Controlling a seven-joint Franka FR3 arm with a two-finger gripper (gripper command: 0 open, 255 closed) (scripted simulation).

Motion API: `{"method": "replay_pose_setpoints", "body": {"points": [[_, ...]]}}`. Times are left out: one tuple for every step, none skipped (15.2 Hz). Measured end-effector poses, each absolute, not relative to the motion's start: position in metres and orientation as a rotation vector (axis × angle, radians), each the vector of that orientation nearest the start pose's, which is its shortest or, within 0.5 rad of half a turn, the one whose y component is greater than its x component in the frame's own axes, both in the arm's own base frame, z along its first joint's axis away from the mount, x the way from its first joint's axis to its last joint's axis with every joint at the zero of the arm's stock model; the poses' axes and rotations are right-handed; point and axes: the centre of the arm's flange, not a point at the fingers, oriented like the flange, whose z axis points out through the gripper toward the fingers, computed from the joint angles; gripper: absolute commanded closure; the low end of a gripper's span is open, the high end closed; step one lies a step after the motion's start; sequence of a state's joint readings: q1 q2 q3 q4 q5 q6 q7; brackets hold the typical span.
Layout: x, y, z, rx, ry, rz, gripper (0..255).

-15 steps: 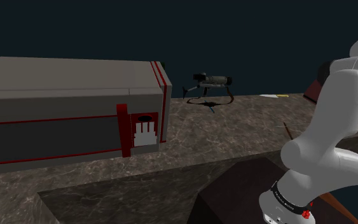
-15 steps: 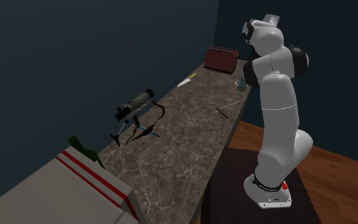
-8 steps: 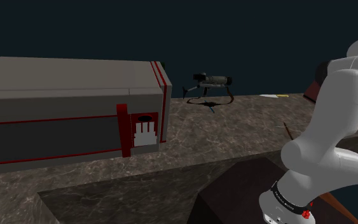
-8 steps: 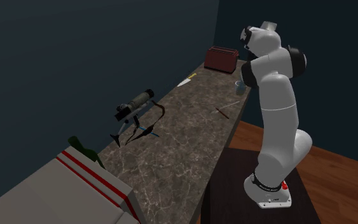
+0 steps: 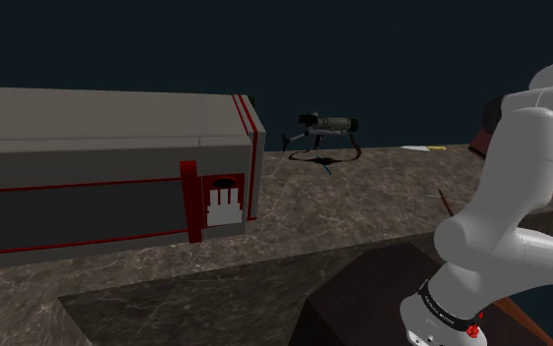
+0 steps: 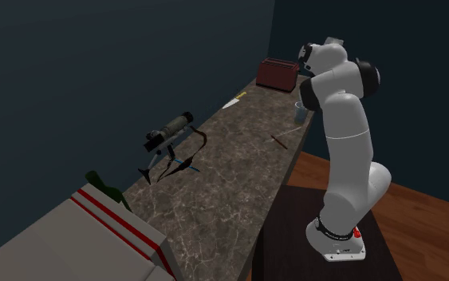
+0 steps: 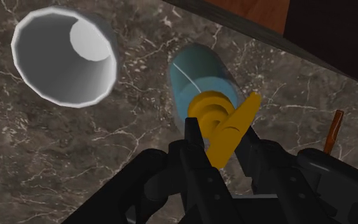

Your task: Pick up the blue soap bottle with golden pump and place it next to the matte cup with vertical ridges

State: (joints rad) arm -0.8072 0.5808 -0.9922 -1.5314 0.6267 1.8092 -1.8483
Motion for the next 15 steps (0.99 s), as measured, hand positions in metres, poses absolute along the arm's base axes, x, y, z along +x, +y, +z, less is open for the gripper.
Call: {"method": "replay_pose_setpoints", "body": {"points": [[0.01,-0.669,0.425,-3.139,0.067,-0.204,255],[0.01,-0.669,0.42,-3.139,0.068,-0.204,255],[0.01,-0.669,0.414,-3.139,0.068,-0.204,255],[0.009,-0.669,0.412,-3.139,0.068,-0.203,255],[0.009,-0.669,0.41,-3.139,0.068,-0.203,255],[0.009,-0.669,0.409,-3.139,0.068,-0.204,255],[0.01,-0.669,0.409,-3.139,0.068,-0.204,255],[0.01,-0.669,0.409,-3.139,0.068,-0.204,255],[0.01,-0.669,0.408,-3.139,0.068,-0.204,255],[0.01,-0.669,0.408,-3.139,0.068,-0.204,255],[0.01,-0.669,0.408,-3.139,0.068,-0.204,0],[0.01,-0.669,0.408,-3.139,0.068,-0.204,0],[0.009,-0.669,0.408,-3.139,0.068,-0.204,0],[0.009,-0.669,0.408,-3.139,0.068,-0.204,0],[0.009,-0.669,0.408,-3.139,0.068,-0.204,0]]}}
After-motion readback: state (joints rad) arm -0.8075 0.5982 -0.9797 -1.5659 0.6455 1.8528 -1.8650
